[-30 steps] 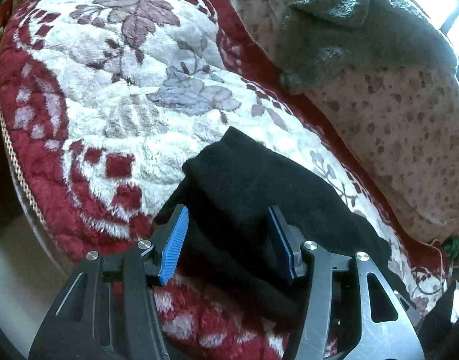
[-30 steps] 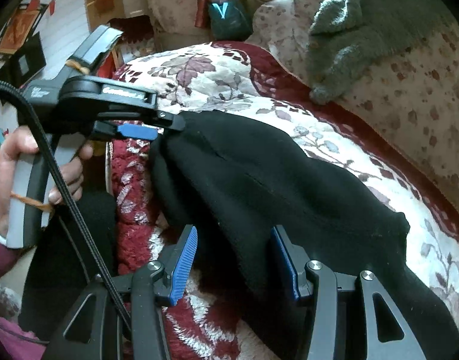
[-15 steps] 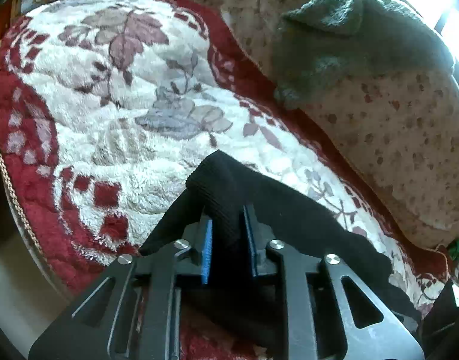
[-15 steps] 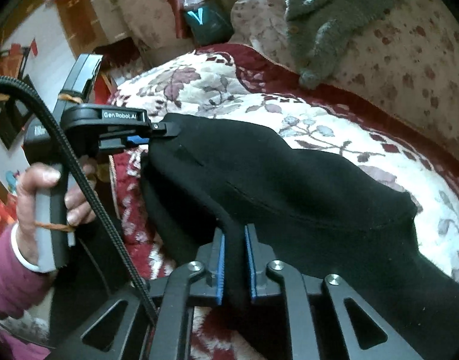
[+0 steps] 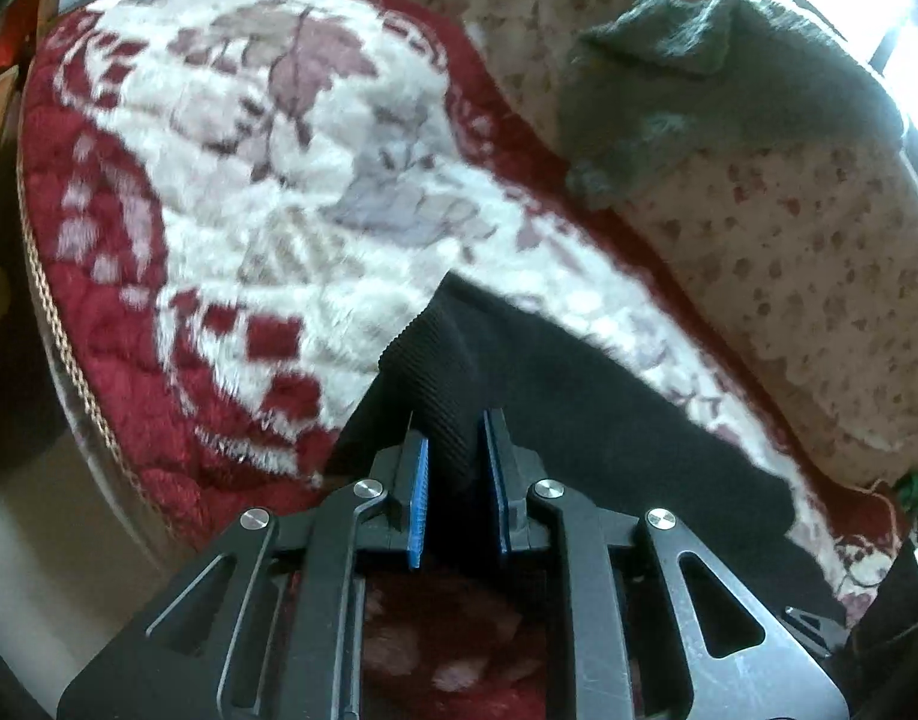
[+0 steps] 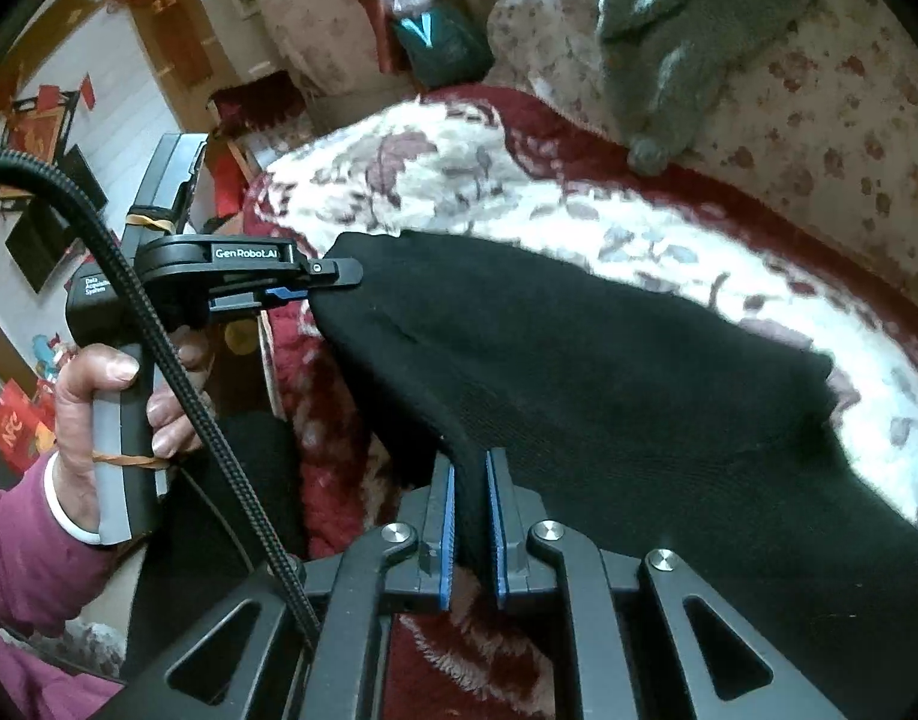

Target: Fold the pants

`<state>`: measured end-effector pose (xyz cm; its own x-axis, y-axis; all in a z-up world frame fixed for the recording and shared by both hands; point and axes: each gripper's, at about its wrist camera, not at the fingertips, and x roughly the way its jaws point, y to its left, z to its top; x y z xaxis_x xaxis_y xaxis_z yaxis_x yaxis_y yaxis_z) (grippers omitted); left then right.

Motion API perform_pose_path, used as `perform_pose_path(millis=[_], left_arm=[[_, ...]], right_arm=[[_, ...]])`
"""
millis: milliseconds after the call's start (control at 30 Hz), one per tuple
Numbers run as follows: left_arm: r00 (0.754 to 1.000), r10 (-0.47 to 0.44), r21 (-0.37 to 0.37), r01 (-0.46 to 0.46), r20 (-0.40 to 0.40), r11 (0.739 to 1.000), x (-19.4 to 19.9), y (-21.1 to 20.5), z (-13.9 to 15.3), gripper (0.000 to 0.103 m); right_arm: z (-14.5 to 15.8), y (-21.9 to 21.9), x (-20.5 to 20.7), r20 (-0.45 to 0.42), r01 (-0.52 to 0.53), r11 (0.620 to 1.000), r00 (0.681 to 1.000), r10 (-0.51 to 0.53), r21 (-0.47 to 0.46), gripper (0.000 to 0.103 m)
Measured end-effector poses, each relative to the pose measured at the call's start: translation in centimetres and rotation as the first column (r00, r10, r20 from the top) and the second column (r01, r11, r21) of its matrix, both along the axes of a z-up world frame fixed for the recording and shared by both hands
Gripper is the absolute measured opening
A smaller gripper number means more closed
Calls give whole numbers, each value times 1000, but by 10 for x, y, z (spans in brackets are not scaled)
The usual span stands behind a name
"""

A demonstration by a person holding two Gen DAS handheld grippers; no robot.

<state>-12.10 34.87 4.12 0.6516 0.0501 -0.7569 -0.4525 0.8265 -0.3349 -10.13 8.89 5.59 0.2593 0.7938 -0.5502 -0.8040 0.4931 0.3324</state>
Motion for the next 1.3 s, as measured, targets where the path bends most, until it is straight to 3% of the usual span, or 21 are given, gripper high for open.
perform_pose_path(millis=[200, 367, 500, 567, 667, 800, 933, 1067, 1167, 1233, 1267, 1300], left_arm=[[1000, 18, -11, -18, 7, 1000, -6, 2, -1, 26], [998, 63, 11, -64, 17, 998, -21, 8, 14, 31], [997, 56, 49, -59, 52, 997, -28, 2, 33, 33], [998, 20, 67, -24, 68, 997, -25, -7, 41, 40], [996, -54, 83, 48, 75, 995, -15, -26, 49, 40], [982, -179, 74, 175, 61, 982, 12, -63, 49, 40], [970, -243, 82, 240, 30, 967, 32, -88, 41, 40], [970, -243, 98, 242, -2, 965, 44, -87, 33, 40], [981, -192, 101, 191, -5, 976, 45, -67, 30, 40], [990, -142, 112, 143, -9, 983, 45, -48, 29, 40], [992, -124, 114, 124, -11, 986, 44, -41, 28, 40], [995, -102, 116, 103, -14, 988, 44, -33, 27, 40]], right_arm=[[-7, -5, 6, -82, -4, 999, 997, 7, 38, 25], [-1, -30, 11, -119, 38, 996, 993, -28, 83, 25], [5, -68, 27, -137, 155, 979, 981, -136, 132, 28], [8, -89, 40, -156, 224, 963, 967, -201, 148, 33], [8, -108, 58, -180, 289, 946, 948, -262, 149, 36], [6, -113, 83, -214, 308, 940, 938, -274, 149, 36], [-1, -103, 99, -279, 283, 945, 932, -231, 163, 36], [-12, -89, 117, -334, 256, 956, 922, -196, 143, 36], [-16, -81, 128, -369, 216, 961, 919, -141, 173, 36], [-15, -75, 130, -355, 185, 963, 929, -107, 194, 28], [-12, -71, 129, -324, 172, 967, 940, -104, 189, 15], [-10, -69, 128, -297, 175, 968, 948, -116, 179, 11]])
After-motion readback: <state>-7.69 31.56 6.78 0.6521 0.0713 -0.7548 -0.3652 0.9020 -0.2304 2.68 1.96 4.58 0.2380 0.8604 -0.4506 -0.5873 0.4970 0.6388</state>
